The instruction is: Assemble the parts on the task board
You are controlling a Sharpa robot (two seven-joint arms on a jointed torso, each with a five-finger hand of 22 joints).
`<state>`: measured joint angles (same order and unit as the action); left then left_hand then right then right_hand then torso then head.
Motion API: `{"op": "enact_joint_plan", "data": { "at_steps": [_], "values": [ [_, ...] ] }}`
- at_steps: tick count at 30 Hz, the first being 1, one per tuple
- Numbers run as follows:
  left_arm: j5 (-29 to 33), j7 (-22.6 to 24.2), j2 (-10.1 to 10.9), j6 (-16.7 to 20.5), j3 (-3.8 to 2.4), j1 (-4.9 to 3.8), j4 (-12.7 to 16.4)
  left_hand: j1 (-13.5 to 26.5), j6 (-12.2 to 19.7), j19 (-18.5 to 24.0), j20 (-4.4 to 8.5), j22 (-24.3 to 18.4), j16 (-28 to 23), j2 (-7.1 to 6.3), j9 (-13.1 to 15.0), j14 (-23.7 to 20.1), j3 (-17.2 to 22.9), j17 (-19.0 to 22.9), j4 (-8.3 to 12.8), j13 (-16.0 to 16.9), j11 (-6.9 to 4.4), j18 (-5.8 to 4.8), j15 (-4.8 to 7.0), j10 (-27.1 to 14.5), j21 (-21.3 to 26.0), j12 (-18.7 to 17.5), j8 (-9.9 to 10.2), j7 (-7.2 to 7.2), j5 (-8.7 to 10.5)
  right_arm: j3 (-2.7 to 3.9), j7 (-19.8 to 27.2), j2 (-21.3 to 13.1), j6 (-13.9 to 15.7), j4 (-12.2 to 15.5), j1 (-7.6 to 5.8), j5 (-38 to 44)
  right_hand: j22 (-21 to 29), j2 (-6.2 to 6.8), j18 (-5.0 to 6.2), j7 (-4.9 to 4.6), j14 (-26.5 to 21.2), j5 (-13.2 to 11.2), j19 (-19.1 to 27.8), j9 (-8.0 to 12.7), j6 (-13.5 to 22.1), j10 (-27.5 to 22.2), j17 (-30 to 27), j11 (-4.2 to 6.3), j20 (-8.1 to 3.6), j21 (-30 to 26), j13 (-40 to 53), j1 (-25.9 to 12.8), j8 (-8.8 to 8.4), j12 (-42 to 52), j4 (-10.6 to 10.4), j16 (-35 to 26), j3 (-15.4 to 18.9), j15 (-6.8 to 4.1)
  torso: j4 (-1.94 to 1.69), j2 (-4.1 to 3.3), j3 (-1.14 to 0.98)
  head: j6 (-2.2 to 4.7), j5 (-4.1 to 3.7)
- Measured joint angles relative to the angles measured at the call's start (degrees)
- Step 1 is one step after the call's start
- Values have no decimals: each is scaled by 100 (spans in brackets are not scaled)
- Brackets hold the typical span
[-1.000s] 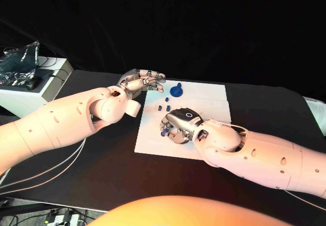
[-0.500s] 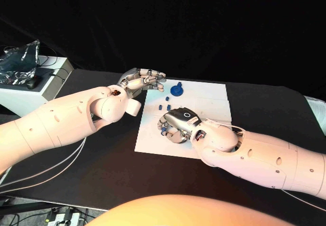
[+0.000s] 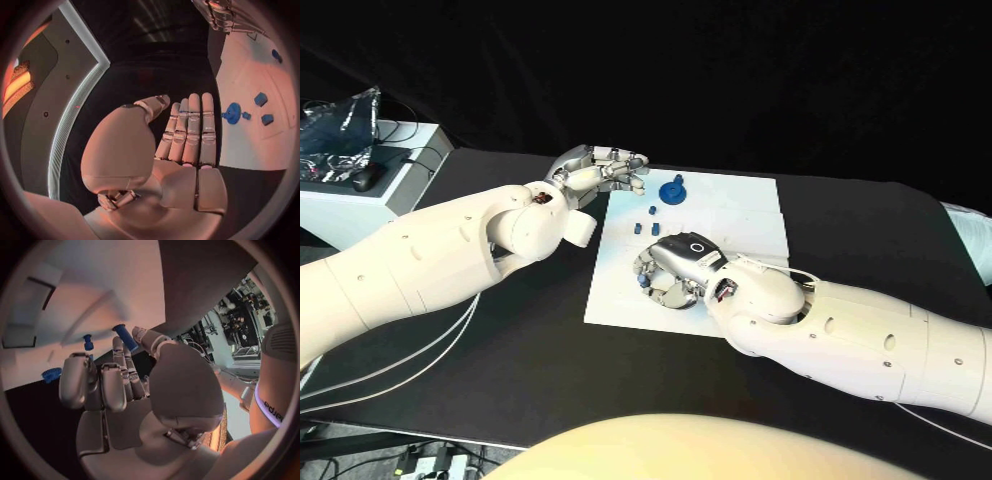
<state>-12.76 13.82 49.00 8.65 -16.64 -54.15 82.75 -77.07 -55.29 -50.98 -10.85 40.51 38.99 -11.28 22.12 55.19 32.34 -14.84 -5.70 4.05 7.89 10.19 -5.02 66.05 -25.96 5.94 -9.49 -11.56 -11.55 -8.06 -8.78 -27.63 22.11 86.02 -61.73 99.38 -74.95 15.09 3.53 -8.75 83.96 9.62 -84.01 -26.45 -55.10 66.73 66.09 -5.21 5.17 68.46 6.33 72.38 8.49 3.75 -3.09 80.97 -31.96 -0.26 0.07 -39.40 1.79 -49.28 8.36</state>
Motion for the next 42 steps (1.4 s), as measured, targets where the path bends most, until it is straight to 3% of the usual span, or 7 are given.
{"op": "enact_joint_plan", "data": {
  "at_steps": [4,13,20,28,35,39,42],
  "values": [
    [12,0,5,-2,0,0,0,0,0,0,0,0,0,0,0,0,0,-7,0,0,0,0,0,0,0,0,0,0,0,-2,8,-2,1,-2,2,-18,0,33,70,-19,-2,-32,1,39,81,-316,-160,-24,40,-406,-67,47,-93,0,-31,-67,292,39,-4,0,0,-4,3],
    [24,-1,13,-3,0,0,2,0,0,0,0,-8,0,0,1,0,0,-7,0,0,0,0,0,0,23,0,0,0,0,-2,18,-12,57,-9,4,-41,1,-333,90,-70,-3,-32,53,186,195,-891,-356,-99,91,-928,-248,578,-276,140,-277,-142,1420,80,-7,0,4,-6,9],
    [27,-2,16,-4,2,0,2,0,0,0,0,-8,0,0,1,0,0,-7,1,0,0,0,0,0,22,0,0,0,0,-2,2,-68,211,12,12,-51,52,-393,90,-68,17,-32,53,264,197,-1032,-406,-125,91,-1030,-249,822,-341,205,-469,-177,1784,99,-8,0,3,3,9],
    [29,-3,16,-7,1,0,-4,0,0,1,0,-7,0,0,-4,0,0,-14,1,0,0,0,0,0,22,0,0,0,0,33,-23,-234,448,108,19,-62,100,-376,177,-123,-3,-32,32,499,647,-1280,-446,-158,111,-1128,-253,1350,-464,343,-1058,-177,2484,120,-8,-2,-3,21,1],
    [29,-4,14,-9,1,0,-26,0,0,1,0,-16,0,0,-4,0,0,-15,1,-1,0,0,0,0,22,0,0,0,0,140,-18,-670,627,422,-45,-321,101,-380,177,-173,-1,-6,21,600,863,-1285,-442,-147,123,-1128,-248,1529,-460,474,-1329,-177,2656,121,-1,3,-12,57,-36],
    [29,-5,15,-12,1,1,-32,0,0,1,1,-16,0,0,-4,0,0,-19,1,-1,0,0,0,0,22,0,0,0,0,176,101,-1061,727,655,-189,-839,71,-502,177,-256,7,126,12,589,496,-826,-414,-192,131,-1095,-206,1652,-269,737,-1319,-177,2516,171,12,8,-13,89,-65],
    [29,-5,17,-17,1,5,-35,0,0,1,1,-16,0,0,-4,0,0,-19,1,-1,0,0,0,0,22,0,0,0,0,182,253,-1373,784,821,-303,-1376,11,-547,177,-211,6,295,12,586,272,-443,-329,-127,131,-961,-176,1697,-145,907,-1323,-111,2306,166,27,11,-20,113,-80]
  ]
}}
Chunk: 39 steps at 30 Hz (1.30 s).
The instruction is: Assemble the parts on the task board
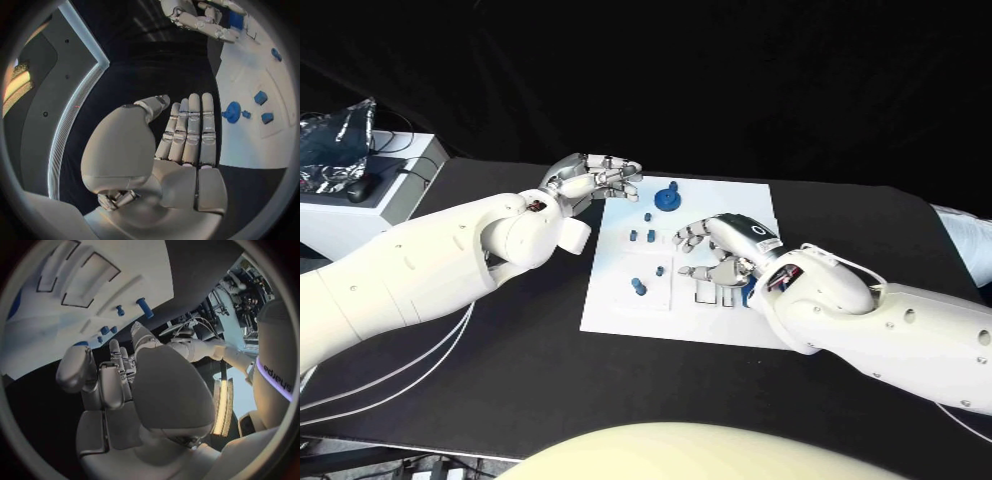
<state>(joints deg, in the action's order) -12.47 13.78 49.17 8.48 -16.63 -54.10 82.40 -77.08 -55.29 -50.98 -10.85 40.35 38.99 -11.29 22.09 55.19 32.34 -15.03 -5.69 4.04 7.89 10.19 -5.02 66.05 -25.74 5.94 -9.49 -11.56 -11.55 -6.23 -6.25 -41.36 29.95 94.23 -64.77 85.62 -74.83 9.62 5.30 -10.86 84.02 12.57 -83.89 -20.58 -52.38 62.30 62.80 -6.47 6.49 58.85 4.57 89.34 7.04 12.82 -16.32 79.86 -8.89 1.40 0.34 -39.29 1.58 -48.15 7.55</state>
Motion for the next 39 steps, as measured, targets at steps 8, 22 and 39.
{"op": "enact_joint_plan", "data": {
  "at_steps": [8,22,39],
  "values": [
    [1,1,30,-10,0,73,12,0,0,0,0,0,0,0,0,0,0,0,0,0,0,0,0,0,0,0,0,0,0,12,187,-748,-100,161,-276,-1400,-12,118,-24,395,0,119,-10,-104,-461,1198,480,413,-303,688,960,-325,330,1158,26,235,-458,-385,50,27,-41,47,-70],
    [14,10,93,-22,0,248,83,0,0,-20,20,-6,-23,0,-5,0,0,-13,0,5,0,0,0,0,24,0,0,0,0,6,-1504,-1246,-1512,226,-460,-2373,-11,-151,-229,555,-8,573,-12,-1405,-494,2153,1218,587,-385,1957,7038,-2238,999,7625,-44,815,-252,-458,124,125,-98,35,-316],
    [52,21,133,-40,-2,319,155,-46,21,-62,19,-64,-67,-46,-18,0,-72,-70,-24,4,0,0,0,0,89,0,0,-21,0,-121,-3114,-799,-2469,-44,-481,-2368,-10,-261,-315,624,13,373,-12,-2009,-419,2172,1217,607,-384,2196,7037,-2912,1136,7691,-53,878,356,-479,142,188,-79,21,-475]
  ]
}}
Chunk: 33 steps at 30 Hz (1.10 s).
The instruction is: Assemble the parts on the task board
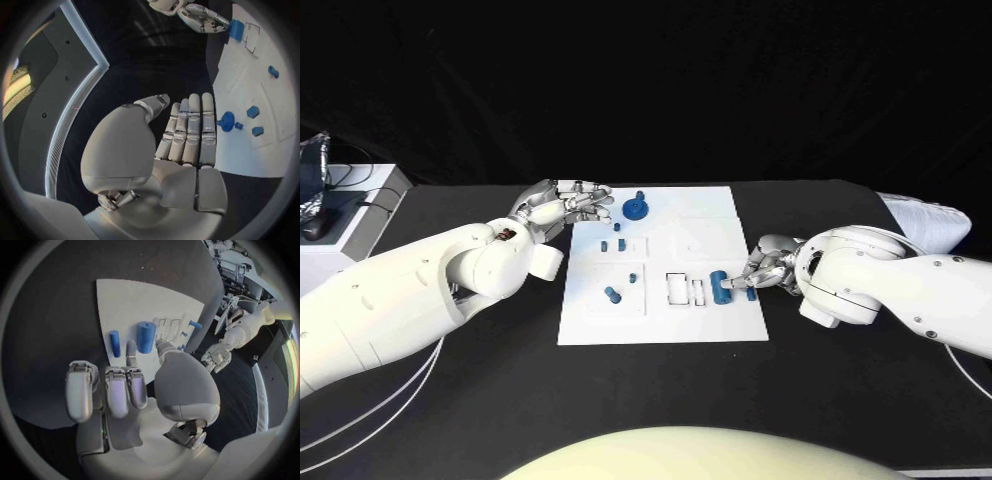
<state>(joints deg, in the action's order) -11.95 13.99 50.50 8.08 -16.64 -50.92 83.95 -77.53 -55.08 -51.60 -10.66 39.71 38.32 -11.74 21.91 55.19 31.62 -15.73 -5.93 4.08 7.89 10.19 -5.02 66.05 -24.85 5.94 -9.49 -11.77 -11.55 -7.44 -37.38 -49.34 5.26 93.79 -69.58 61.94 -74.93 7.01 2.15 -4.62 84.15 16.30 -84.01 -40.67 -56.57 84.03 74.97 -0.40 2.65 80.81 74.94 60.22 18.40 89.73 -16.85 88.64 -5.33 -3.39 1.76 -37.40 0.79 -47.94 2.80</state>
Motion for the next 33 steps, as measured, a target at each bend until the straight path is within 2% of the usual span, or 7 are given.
{"op": "enact_joint_plan", "data": {
  "at_steps": [5,21,22,27,30,31,33],
  "values": [
    [3,2,18,-4,1,3,10,0,0,0,0,0,0,0,0,0,0,0,0,0,0,0,0,0,0,0,0,0,0,-15,-107,143,-25,-105,33,27,1,-84,0,0,-12,-195,21,-110,0,0,0,0,-20,0,0,-84,22,0,1,0,170,-11,0,-6,4,10,14],
    [10,2,22,-6,1,5,-4,0,0,1,0,-8,0,0,1,0,0,-6,0,4,0,0,0,0,0,0,0,0,0,-31,-177,444,-9,-333,131,297,1,-90,0,0,-21,-234,1,-177,0,-1,-2,0,-40,24,-2,-88,22,0,18,0,233,-20,7,-25,1,-47,37],
    [10,1,22,-6,1,5,-5,0,0,0,0,-8,0,0,1,0,0,-5,0,4,0,0,0,0,0,0,0,0,0,-31,-177,450,-9,-337,134,321,2,-124,0,-1,-21,-214,1,-211,0,-1,-2,0,-40,24,-2,-38,44,0,18,0,233,-20,7,-25,1,-54,38],
    [11,-2,24,-6,1,5,-10,0,0,1,0,-8,0,0,1,0,0,-15,0,4,0,0,0,0,0,-19,0,0,0,-21,-155,485,-9,-334,140,440,2,-129,0,19,-21,-41,1,-309,-19,-1,-2,42,-40,67,-2,363,66,0,18,0,234,-20,10,-26,-2,-63,38],
    [11,-3,24,-6,1,5,-13,0,0,1,0,-8,0,0,1,0,0,-15,0,4,0,0,0,0,0,-19,0,0,0,-17,-123,501,-8,-322,142,507,2,-143,0,30,-21,277,1,-346,-8,-2,-2,42,-39,67,-2,570,66,0,19,0,233,-20,12,-23,-2,-65,38],
    [11,-3,24,-6,1,5,-13,0,0,1,0,-8,0,0,0,0,0,-15,0,4,0,0,0,0,0,-19,0,0,0,-17,-111,505,-7,-317,143,523,2,-149,0,39,-21,466,1,-354,1,-1,-2,42,-40,67,-2,669,66,0,27,0,204,-20,12,-21,-2,-68,38],
    [11,-4,24,-6,1,5,-13,0,0,1,0,-15,0,0,-5,0,0,-15,0,4,0,0,0,0,-1,-19,0,0,0,-17,-84,511,-2,-309,145,557,2,-159,0,32,0,611,1,-353,9,-1,-3,42,-39,74,-3,809,30,0,32,0,69,-41,12,-17,-2,-72,38]
  ]
}}
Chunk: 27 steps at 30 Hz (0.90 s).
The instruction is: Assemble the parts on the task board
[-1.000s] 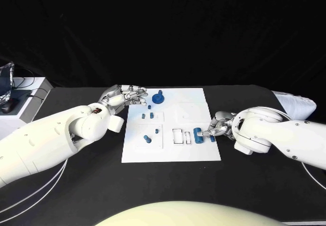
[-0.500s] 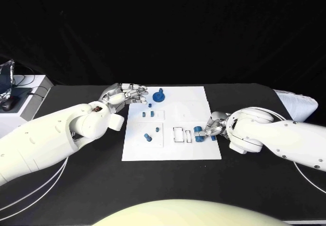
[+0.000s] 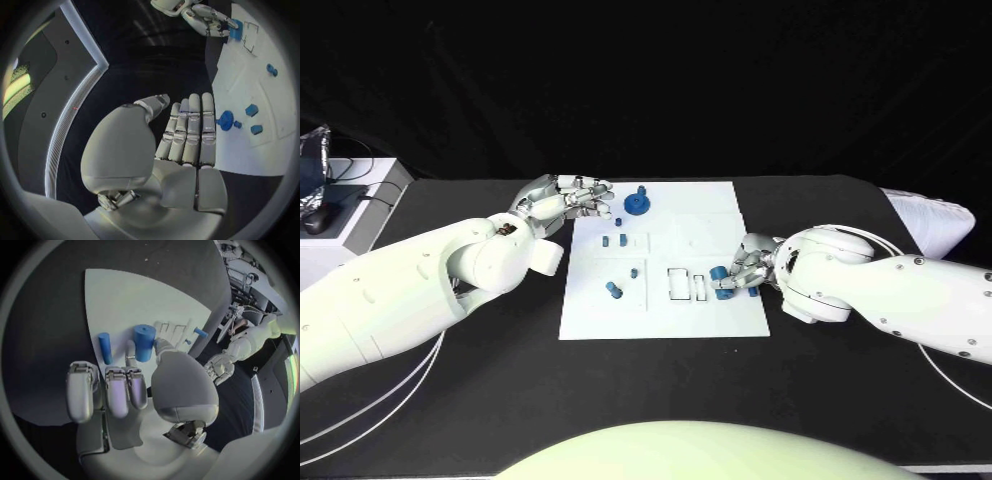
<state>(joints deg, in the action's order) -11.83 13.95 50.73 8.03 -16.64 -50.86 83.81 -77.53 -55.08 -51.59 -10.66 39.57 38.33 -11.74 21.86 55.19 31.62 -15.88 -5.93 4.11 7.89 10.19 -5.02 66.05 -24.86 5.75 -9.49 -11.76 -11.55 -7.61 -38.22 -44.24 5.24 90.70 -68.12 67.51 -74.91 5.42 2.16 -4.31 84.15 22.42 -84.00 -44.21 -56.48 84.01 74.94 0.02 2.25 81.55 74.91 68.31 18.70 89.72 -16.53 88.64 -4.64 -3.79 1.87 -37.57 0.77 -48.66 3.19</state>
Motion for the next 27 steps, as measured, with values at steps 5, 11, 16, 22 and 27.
{"op": "enact_joint_plan", "data": {
  "at_steps": [5,11,16,22,27],
  "values": [
    [1,-1,-1,0,0,0,-6,0,0,0,0,0,0,0,0,0,0,-7,0,0,0,0,0,0,22,0,0,0,0,-7,53,-15,45,18,15,56,0,202,0,10,-21,623,0,7,-11,-5,0,34,-41,57,0,296,-96,0,-425,0,-466,-21,-2,5,1,-1,-2],
    [2,-2,-1,1,0,0,-10,0,0,0,0,0,0,0,0,0,0,-7,0,-1,0,0,0,0,22,0,0,0,0,-17,104,-58,144,52,35,60,1,269,0,11,-21,768,0,6,-10,1,-1,40,-41,77,-1,356,-126,0,-695,0,-741,-20,-3,5,3,13,-4],
    [2,-3,1,1,0,0,-14,0,0,0,0,0,0,0,0,0,0,-6,0,-1,0,0,0,0,22,0,0,0,0,-26,120,-130,272,109,49,-8,1,451,0,11,-21,820,0,6,-10,1,-1,39,-41,77,4,174,-116,0,-694,0,-1090,-20,-3,1,3,22,-2],
    [3,-5,3,1,0,0,-16,0,0,-21,-21,-2,-22,0,1,0,0,-13,0,-1,0,0,0,0,22,0,0,0,0,0,124,-230,443,244,2,-287,-2,522,0,11,-21,738,0,6,-11,1,-1,39,-41,145,4,35,-115,0,-702,0,-1366,-20,-3,-1,7,21,11],
    [3,-11,4,1,0,0,-17,-69,0,-42,0,-6,-50,69,-7,0,27,-34,26,-1,0,-1,0,0,22,0,0,0,0,32,131,-251,569,373,-117,-700,-4,523,-1,11,-21,730,0,6,-10,1,-1,39,-40,145,3,36,-115,0,-701,0,-1367,-20,-2,-1,9,14,18]
  ]
}}
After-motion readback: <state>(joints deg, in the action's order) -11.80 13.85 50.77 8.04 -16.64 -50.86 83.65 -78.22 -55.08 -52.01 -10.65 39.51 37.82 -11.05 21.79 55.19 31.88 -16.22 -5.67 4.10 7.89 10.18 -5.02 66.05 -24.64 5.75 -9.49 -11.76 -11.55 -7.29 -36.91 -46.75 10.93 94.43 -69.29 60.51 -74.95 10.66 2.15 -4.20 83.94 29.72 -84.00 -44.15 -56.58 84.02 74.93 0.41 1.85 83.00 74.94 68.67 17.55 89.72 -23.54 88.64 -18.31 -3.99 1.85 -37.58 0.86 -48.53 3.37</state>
